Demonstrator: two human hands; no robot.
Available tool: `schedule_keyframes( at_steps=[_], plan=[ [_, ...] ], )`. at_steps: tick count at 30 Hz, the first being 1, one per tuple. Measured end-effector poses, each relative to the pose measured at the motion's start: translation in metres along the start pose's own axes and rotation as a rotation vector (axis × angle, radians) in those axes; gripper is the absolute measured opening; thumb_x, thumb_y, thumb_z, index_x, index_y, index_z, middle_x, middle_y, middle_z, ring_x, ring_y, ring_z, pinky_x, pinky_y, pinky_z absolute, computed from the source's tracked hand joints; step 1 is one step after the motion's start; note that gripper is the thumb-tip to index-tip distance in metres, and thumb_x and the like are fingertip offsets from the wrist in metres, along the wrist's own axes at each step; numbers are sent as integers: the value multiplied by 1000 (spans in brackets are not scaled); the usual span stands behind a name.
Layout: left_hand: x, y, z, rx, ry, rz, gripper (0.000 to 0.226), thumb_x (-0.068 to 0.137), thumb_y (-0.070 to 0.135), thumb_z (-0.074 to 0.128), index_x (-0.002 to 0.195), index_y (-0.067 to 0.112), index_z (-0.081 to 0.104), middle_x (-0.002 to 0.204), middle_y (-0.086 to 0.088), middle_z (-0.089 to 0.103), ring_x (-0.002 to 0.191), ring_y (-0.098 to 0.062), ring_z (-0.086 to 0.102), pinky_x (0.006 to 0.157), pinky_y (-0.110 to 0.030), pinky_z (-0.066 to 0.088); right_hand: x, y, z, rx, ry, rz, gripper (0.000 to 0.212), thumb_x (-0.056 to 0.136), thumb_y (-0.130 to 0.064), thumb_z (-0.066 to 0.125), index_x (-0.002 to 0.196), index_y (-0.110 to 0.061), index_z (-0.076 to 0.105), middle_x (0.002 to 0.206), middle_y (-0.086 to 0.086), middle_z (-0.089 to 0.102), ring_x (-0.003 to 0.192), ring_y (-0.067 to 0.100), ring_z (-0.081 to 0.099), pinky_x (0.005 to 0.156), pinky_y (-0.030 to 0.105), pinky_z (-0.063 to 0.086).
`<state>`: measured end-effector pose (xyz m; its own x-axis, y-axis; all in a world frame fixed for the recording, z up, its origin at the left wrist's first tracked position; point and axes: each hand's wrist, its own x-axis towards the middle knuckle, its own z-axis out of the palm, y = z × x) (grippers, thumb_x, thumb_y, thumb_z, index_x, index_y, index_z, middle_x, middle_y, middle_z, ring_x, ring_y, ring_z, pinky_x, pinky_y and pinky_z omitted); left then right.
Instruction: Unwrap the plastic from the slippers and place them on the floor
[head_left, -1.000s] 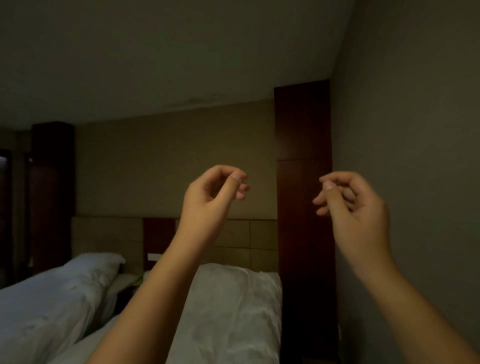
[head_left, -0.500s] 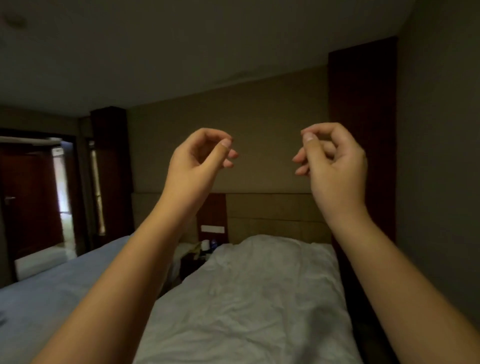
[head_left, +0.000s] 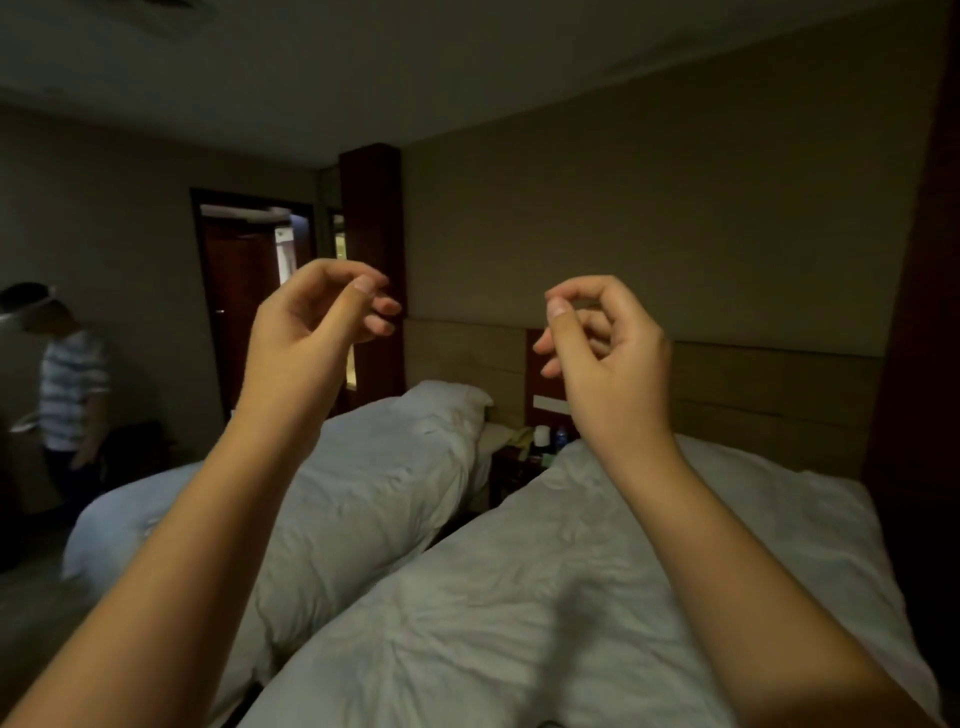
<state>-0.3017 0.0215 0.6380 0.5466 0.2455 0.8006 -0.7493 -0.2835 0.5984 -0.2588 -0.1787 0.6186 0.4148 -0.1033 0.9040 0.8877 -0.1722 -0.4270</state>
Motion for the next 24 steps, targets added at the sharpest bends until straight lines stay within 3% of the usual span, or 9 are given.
schedule_keyframes(
  at_steps=[11, 14, 17, 19, 24],
  plan=[
    [74, -170, -16, 124, -21, -105, 16, 94, 20, 53, 103, 15, 65, 89, -2, 69, 81, -15, 66, 84, -31, 57, 26, 154, 113, 13, -23, 38, 11, 93, -22, 54, 97, -16, 62, 68, -11, 62, 65, 10, 66, 57, 48, 55],
    [83, -223, -4, 106, -46, -169, 15, 93, 20, 55, 101, 14, 66, 80, 6, 69, 76, -8, 66, 75, -22, 56, 23, 207, 125, -29, -14, 110, 10, 92, -25, 54, 96, -19, 62, 68, -11, 63, 64, 13, 65, 59, 48, 56],
    [75, -283, 17, 84, -108, -284, 12, 93, 19, 55, 92, 17, 67, 74, 7, 69, 72, -9, 66, 73, -23, 55, -4, 261, 123, -100, 23, 230, 10, 91, -27, 54, 93, -23, 62, 66, -6, 63, 62, 17, 64, 58, 48, 55],
    [55, -325, 35, 53, -172, -378, 17, 94, 13, 52, 85, 19, 65, 75, 1, 68, 70, -12, 64, 71, -24, 53, -37, 293, 112, -205, 26, 337, 8, 90, -33, 51, 90, -31, 59, 65, -10, 65, 60, 10, 65, 60, 39, 56],
    [-37, -430, 77, -56, -388, -661, 24, 94, 1, 48, 83, 16, 63, 78, -5, 67, 65, -5, 64, 66, -16, 53, -153, 359, 72, -401, 10, 687, 3, 85, -43, 52, 84, -42, 55, 68, -9, 67, 60, 16, 66, 61, 33, 55]
  ],
)
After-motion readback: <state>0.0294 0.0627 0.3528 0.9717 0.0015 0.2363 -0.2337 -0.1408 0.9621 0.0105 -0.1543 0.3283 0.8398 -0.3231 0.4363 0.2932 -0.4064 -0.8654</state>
